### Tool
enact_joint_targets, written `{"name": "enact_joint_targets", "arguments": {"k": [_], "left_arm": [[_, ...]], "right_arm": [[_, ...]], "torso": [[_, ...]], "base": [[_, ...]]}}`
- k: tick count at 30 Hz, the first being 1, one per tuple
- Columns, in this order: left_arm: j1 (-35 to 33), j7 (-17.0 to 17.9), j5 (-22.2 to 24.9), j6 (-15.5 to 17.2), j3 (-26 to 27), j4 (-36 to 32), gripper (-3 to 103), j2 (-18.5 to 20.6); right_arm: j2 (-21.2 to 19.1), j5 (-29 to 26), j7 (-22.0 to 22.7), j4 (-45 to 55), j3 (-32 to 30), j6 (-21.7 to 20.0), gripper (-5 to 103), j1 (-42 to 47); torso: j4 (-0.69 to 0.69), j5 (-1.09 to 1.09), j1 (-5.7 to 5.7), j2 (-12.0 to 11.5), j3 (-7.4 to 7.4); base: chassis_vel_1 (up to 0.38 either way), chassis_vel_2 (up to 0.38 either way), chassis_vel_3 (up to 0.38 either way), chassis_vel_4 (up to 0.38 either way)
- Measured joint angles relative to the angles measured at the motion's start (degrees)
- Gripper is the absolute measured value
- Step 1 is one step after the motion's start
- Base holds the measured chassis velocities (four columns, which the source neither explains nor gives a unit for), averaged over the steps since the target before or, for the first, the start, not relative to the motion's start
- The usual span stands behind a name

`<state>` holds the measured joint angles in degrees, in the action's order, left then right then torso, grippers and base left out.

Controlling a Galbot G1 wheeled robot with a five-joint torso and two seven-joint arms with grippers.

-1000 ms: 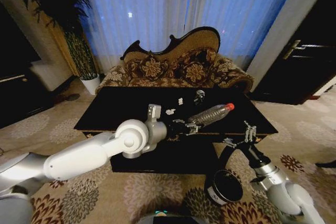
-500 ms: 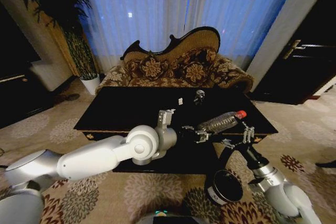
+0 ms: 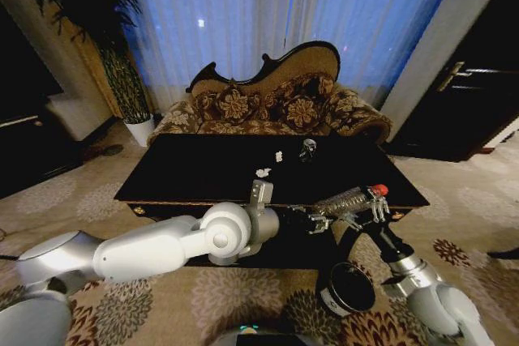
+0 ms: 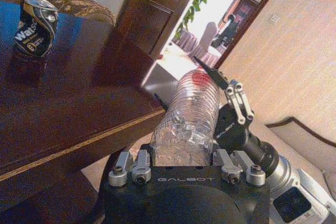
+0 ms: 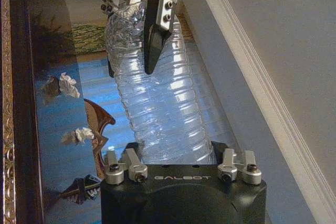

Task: Move to the front of the table and place the trash on the table into the trash bin.

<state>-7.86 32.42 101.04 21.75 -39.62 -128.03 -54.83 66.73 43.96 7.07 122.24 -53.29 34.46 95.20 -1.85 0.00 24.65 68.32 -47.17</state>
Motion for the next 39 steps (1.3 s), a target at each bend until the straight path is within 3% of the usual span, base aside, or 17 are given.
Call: {"name": "enact_joint_targets", "arguments": {"k": [1,6,8,12,20,27,29,32,35,39], "left_arm": [[0.0,0.0,0.0,0.0,0.0,0.0,46,0.0],[-0.48,0.04,-0.05,-0.01,0.49,-0.33,46,0.66],[-0.57,0.04,-0.06,-0.01,0.59,-0.35,46,0.74],[-1.11,0.05,-0.39,-0.01,1.14,-0.38,46,0.99],[-1.26,0.56,-1.57,0.17,2.11,-0.84,44,1.25],[-0.54,0.96,-3.79,0.37,3.7,-1.71,76,2.42],[-0.39,0.96,-4.34,0.37,3.98,-1.87,76,2.69],[-0.49,0.96,-4.84,0.31,5.31,-2.54,93,4.05],[-0.95,0.98,-5.0,0.3,5.7,-3.38,99,5.33],[-1.84,1.1,-6.02,0.41,6.49,-4.94,100,7.16]], "right_arm": [[0.0,0.0,0.0,0.0,0.0,0.0,71,0.0],[0.26,-0.04,0.04,-0.04,0.15,0.1,48,-0.03],[0.28,-0.04,0.04,-0.04,0.16,0.11,48,-0.03],[0.23,-0.05,0.06,-0.04,0.17,0.2,35,0.05],[0.12,-0.2,0.21,0.24,0.02,0.28,32,0.39],[-0.16,-1.43,0.57,0.24,-0.08,0.24,27,0.85],[-0.34,-1.69,0.57,0.18,-0.11,0.18,27,0.84],[-0.85,-2.58,0.51,-0.19,-0.11,-0.01,27,0.84],[-0.93,-2.93,0.47,-0.46,-0.1,-0.05,27,0.83],[-0.93,-3.59,0.48,-1.16,-0.09,-0.2,27,0.7]], "torso": [[0.0,0.0,0.0,0.0,0.0],[0.0,0.0,0.0,0.0,0.0],[0.0,0.0,0.0,0.0,0.0],[0.0,0.0,0.0,0.0,0.0],[0.0,0.0,0.0,0.0,0.0],[0.0,0.0,0.0,0.0,0.0],[0.0,0.0,0.0,0.0,0.0],[0.0,0.0,0.0,0.0,0.0],[0.0,0.0,0.0,0.0,0.0],[0.01,-0.01,0.0,0.0,0.0]], "base": [[0.0,0.0,0.0,0.0],[0.0,0.0,0.0,0.0],[0.0,0.0,0.0,0.0],[0.0,0.0,0.0,0.0],[0.0,0.0,0.0,0.0],[0.0,0.0,0.0,0.0],[0.0,0.0,0.0,0.0],[0.0,0.0,0.0,0.0],[0.0,0.0,0.0,0.0],[0.0,0.0,0.0,0.0]]}}
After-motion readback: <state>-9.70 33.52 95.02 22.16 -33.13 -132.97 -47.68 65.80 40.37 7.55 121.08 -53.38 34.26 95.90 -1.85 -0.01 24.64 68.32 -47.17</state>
